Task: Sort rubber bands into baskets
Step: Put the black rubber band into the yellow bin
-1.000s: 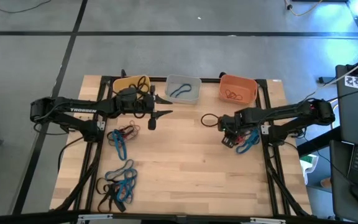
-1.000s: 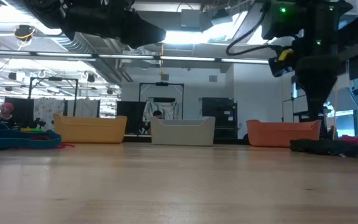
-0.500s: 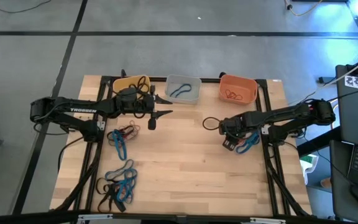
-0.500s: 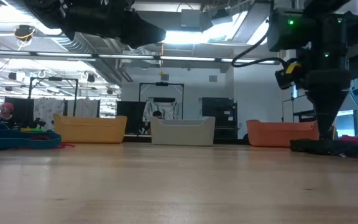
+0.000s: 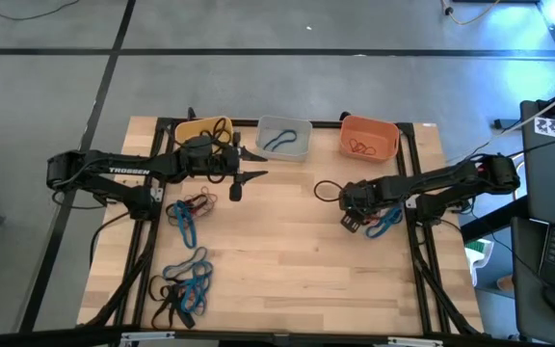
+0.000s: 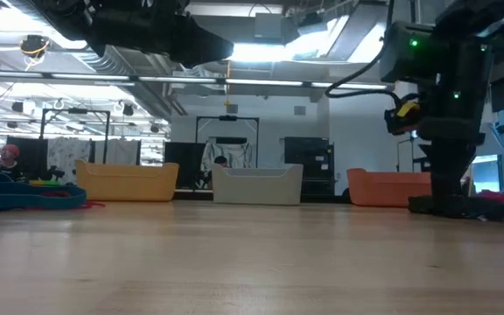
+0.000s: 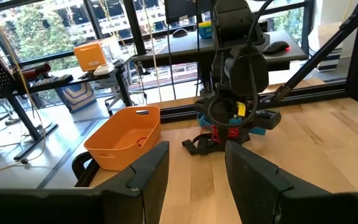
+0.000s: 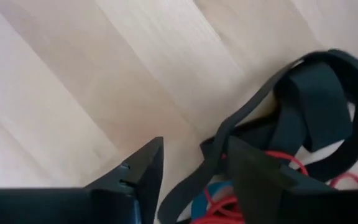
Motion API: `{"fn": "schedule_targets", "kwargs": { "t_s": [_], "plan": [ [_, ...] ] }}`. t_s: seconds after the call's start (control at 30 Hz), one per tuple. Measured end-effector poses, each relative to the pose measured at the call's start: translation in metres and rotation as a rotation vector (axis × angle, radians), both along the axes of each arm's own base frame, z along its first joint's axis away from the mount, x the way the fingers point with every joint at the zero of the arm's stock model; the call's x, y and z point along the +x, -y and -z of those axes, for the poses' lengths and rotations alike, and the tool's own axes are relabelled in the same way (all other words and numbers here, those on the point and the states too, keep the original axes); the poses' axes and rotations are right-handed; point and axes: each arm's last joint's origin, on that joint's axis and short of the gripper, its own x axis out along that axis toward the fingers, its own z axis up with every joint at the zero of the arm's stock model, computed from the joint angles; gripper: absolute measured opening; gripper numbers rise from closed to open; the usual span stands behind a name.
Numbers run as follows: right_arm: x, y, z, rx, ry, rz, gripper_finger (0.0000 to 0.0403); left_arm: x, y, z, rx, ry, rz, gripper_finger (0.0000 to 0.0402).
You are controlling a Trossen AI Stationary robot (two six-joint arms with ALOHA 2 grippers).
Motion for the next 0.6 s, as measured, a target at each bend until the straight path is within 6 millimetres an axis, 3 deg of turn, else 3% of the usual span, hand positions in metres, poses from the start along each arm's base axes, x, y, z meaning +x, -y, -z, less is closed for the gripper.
{"fn": "schedule_targets", "kwargs": {
  "t_s": [0.33, 0.5, 0.6],
  "plan": [
    [-0.005, 0.001, 0.01, -0.034, -0.014, -0.029, 0.0082, 0.0, 0.0, 0.0, 0.0, 0.0, 0.0, 0.0155],
    [0.002, 0.001, 0.001, -0.072, 0.001, -0.092, 0.0013, 0.0, 0.0, 0.0, 0.0, 0.001, 0.0, 0.0155],
    [0.007, 0.001, -0.009, -0.084, 0.016, -0.115, 0.0012, 0.0, 0.0, 0.0, 0.0, 0.001, 0.0, 0.0155]
  ]
}}
